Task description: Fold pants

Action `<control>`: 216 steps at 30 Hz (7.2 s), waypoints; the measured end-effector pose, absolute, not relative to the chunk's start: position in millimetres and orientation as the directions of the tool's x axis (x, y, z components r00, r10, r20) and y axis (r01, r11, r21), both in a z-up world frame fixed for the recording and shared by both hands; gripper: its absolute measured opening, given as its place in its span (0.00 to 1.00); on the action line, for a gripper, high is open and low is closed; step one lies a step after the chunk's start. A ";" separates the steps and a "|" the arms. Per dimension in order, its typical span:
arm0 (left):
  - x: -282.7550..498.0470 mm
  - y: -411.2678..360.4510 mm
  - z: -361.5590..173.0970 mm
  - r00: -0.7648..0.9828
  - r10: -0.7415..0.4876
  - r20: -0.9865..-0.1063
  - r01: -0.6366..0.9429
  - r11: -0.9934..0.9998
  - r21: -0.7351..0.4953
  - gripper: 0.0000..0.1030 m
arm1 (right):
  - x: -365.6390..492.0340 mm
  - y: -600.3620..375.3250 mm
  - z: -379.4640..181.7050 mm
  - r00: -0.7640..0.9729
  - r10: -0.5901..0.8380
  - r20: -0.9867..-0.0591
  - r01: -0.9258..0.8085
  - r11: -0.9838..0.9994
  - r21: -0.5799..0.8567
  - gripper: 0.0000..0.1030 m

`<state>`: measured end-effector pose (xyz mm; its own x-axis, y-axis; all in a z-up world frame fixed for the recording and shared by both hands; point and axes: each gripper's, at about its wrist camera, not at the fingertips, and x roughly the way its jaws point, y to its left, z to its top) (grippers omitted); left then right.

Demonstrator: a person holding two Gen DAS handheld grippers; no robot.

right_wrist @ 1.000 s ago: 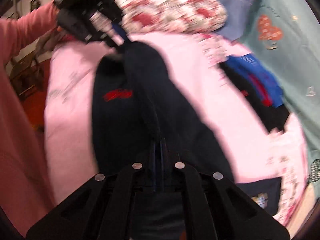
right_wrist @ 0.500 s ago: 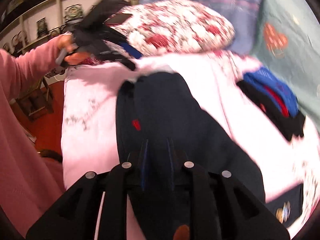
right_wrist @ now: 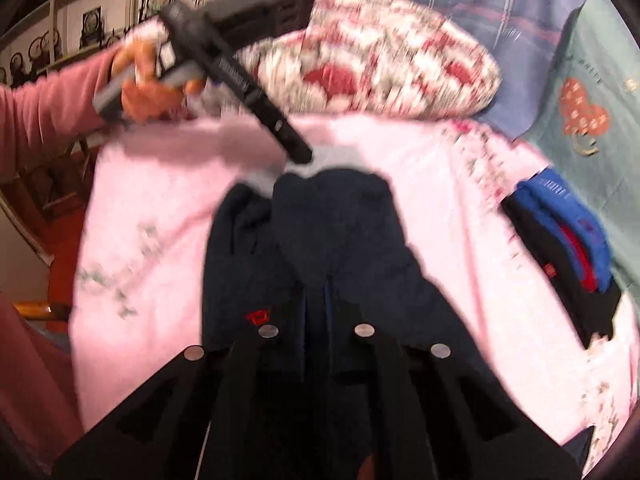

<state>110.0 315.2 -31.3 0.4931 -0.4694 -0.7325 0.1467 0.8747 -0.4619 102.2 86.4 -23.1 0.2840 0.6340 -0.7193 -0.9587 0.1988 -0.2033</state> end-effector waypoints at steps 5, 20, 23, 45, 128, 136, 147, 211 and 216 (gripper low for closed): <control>79.5 302.9 -3.8 0.573 -0.414 -0.707 0.194 0.907 -0.374 0.10 | 76.1 73.0 0.2 0.266 0.666 -0.697 -0.964 0.181 -0.195 0.07; 56.6 285.5 0.0 0.641 -0.228 -0.733 0.077 0.969 -0.234 0.21 | 92.0 29.6 -26.0 0.202 0.644 -0.738 -0.945 0.325 0.025 0.44; 65.7 241.8 12.5 0.618 -0.386 -0.685 0.219 0.921 -0.322 0.24 | 138.4 -20.5 -3.8 0.296 0.639 -0.710 -0.845 0.522 0.118 0.44; 164.3 -3.1 -66.6 0.305 -0.536 -0.787 0.517 0.788 -0.335 0.34 | 395.9 -157.8 -77.3 0.307 0.005 -0.952 -0.025 1.000 -0.003 0.16; 64.8 280.6 -50.0 0.617 -0.202 -0.760 -0.121 0.930 -0.346 0.69 | 106.6 -61.7 -45.2 0.190 0.571 -0.799 -0.946 0.325 0.007 0.03; 85.3 287.0 -49.3 0.631 -0.262 -0.730 -0.108 0.902 -0.417 0.26 | 89.1 -68.1 -14.7 0.193 0.634 -0.749 -0.950 0.313 0.019 0.02; 56.8 288.6 -43.7 0.662 -0.195 -0.724 -0.144 0.914 -0.378 0.22 | 79.3 -56.9 -53.5 0.137 0.584 -0.800 -0.948 0.312 0.066 0.35; 138.5 115.1 -60.2 0.510 -0.426 -0.747 0.165 0.901 -0.401 0.87 | 210.6 -51.6 -66.4 0.180 0.671 -0.719 -0.721 0.587 0.367 0.24; 108.1 136.6 -60.1 0.518 -0.400 -0.756 0.166 0.914 -0.370 0.87 | 241.5 -75.9 -92.2 0.069 0.669 -0.740 -0.559 0.641 0.527 0.00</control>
<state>108.1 136.6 -60.1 0.5177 -0.4000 -0.7563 0.1656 0.9141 -0.3700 241.5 -75.9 -92.2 0.0690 0.6688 -0.7402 -0.5588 0.6406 0.5267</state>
